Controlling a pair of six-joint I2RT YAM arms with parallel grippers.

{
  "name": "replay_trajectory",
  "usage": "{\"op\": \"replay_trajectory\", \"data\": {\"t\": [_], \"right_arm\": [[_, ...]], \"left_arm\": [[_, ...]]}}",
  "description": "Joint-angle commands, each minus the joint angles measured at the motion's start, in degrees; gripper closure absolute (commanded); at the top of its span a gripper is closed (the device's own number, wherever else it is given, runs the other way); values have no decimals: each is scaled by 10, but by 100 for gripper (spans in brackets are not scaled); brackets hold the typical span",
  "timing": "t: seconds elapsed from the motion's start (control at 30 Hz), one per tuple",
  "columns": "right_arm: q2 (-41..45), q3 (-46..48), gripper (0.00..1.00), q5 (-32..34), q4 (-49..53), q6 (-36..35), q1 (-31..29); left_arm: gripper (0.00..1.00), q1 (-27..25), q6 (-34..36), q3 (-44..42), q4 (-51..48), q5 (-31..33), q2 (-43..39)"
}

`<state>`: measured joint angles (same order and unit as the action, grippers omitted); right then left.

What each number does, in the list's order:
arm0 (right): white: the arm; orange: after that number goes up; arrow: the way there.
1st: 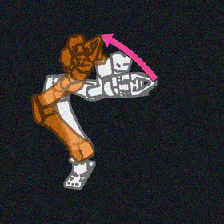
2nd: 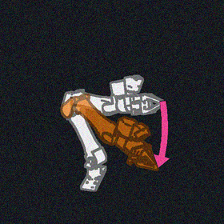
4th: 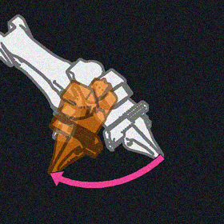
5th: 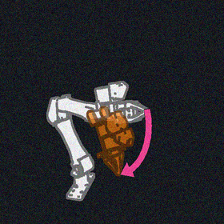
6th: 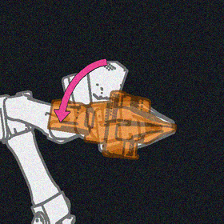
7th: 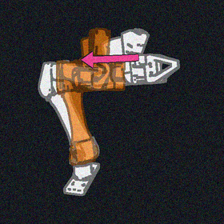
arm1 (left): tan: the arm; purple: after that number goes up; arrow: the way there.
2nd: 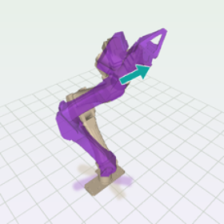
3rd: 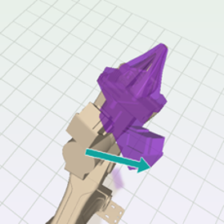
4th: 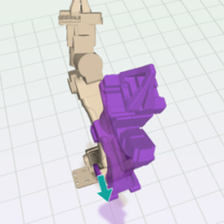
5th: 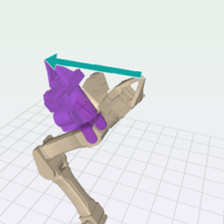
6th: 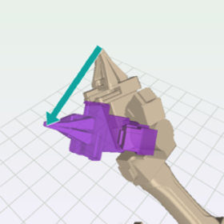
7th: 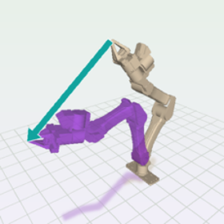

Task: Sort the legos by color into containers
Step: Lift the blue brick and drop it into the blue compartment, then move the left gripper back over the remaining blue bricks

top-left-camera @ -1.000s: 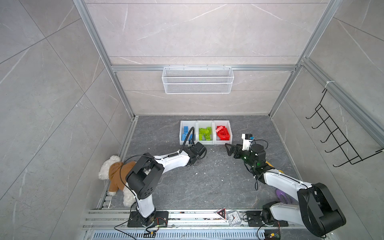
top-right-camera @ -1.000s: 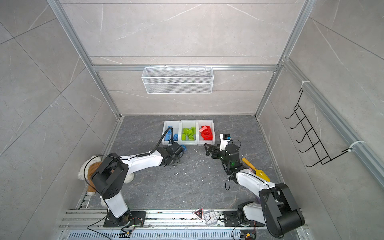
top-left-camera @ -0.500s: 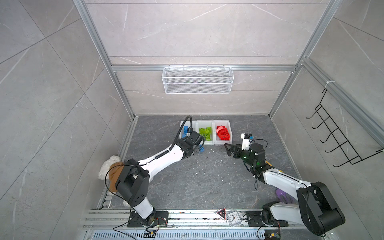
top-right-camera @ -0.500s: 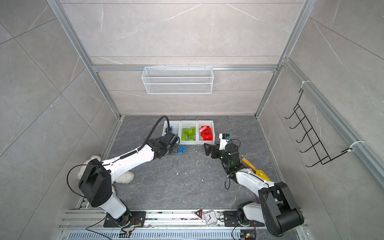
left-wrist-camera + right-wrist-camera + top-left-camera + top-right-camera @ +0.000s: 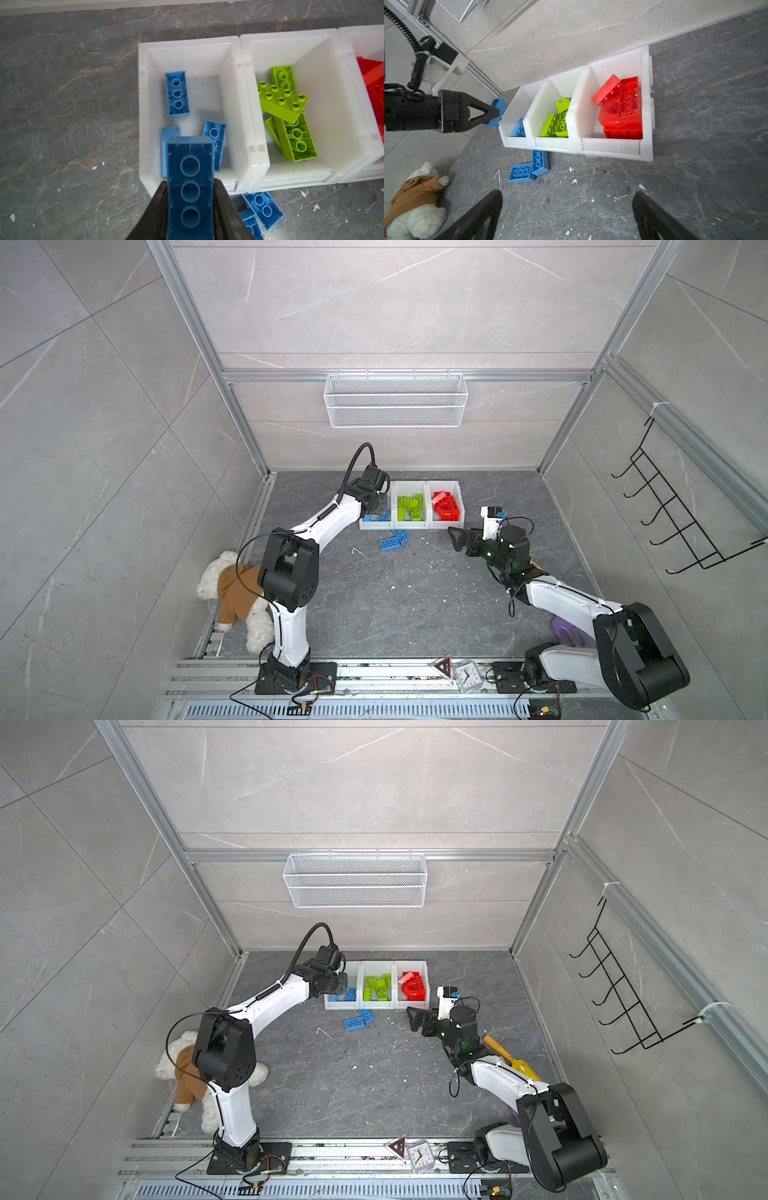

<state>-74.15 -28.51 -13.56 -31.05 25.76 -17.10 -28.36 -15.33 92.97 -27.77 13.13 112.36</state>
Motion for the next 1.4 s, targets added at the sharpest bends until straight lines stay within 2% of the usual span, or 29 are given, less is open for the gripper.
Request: {"op": "replay_trajectory", "data": {"t": [0.0,0.33,0.47,0.53,0.63,0.67,0.87,0.93,1.13,1.37], "right_arm": [[-4,-14,0,-5,8,-5,1],[-3,-14,0,-1,7,-4,1],[-1,-17,0,-6,17,-5,1],[2,-20,0,-8,23,-8,1],[7,-19,0,-8,25,-10,1],[7,-20,0,-9,25,-10,0],[6,-22,0,-15,27,-10,1],[4,-22,0,-17,27,-9,1],[-7,-26,0,-22,27,-9,1],[-16,-29,0,-30,26,-7,0]], "left_arm": [[68,3,32,34,9,-17,15],[65,14,36,77,-3,-12,70],[59,14,36,82,-4,-5,59],[53,13,35,81,-4,-4,48],[32,13,35,71,-4,-1,27],[28,13,32,66,-3,-1,20],[25,6,-1,-4,-9,0,-49],[24,-3,-22,-37,-20,7,-77],[15,-80,-111,-151,-25,53,-154],[7,-141,-193,-205,-2,86,-145]]}}
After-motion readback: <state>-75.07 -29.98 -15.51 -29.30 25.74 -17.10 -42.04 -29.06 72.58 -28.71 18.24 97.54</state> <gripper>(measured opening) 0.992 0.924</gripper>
